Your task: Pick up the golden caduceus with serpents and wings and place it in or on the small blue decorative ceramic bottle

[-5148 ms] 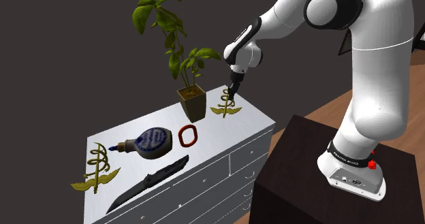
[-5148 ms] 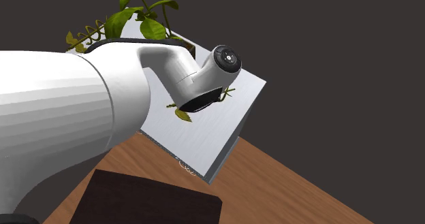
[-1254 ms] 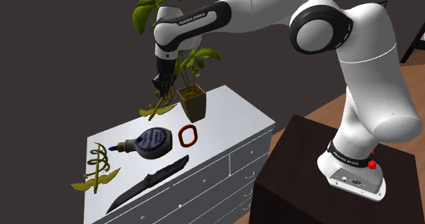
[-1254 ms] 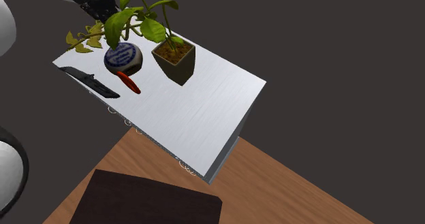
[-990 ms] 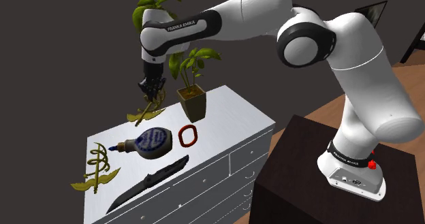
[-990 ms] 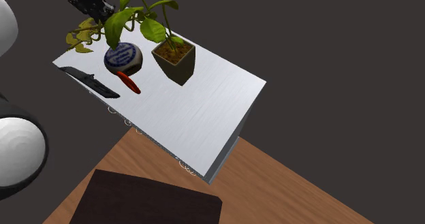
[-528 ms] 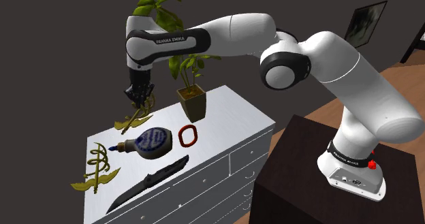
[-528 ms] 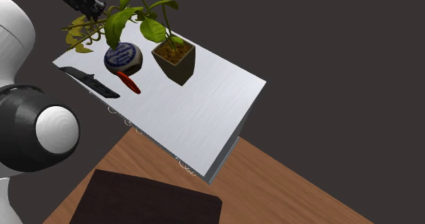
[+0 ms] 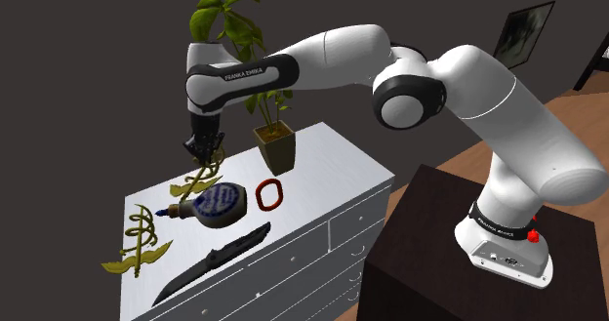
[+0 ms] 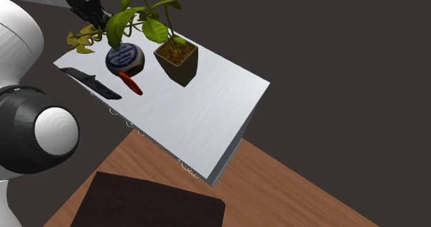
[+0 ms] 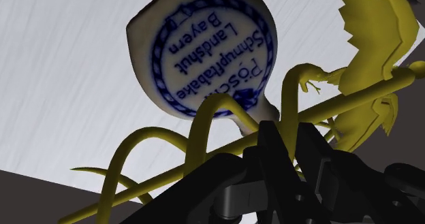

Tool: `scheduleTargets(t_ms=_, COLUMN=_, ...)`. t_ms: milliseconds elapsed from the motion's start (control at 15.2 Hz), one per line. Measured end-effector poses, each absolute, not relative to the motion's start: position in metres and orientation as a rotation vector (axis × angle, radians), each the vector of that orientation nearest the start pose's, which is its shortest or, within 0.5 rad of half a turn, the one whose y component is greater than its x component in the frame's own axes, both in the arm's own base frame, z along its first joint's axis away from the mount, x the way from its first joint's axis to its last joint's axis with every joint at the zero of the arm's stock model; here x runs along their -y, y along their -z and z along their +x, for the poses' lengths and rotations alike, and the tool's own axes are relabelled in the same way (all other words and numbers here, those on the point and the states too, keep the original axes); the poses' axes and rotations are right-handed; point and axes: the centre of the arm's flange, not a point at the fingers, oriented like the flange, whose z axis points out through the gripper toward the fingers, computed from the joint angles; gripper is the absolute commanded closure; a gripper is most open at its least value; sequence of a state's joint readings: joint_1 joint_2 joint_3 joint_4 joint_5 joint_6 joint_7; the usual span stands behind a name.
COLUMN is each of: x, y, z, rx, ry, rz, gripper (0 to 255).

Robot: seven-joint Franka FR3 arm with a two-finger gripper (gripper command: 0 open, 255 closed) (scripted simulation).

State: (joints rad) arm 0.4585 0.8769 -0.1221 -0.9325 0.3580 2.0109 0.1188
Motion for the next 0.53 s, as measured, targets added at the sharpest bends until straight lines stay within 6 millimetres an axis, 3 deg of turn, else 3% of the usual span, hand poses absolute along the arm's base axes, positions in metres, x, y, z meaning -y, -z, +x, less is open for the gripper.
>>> scheduleTargets(t_ms=528, x=-0.319, y=-0.342, z=0.730, rx=0.216, ry=0.202, rz=-2.838, gripper=255)
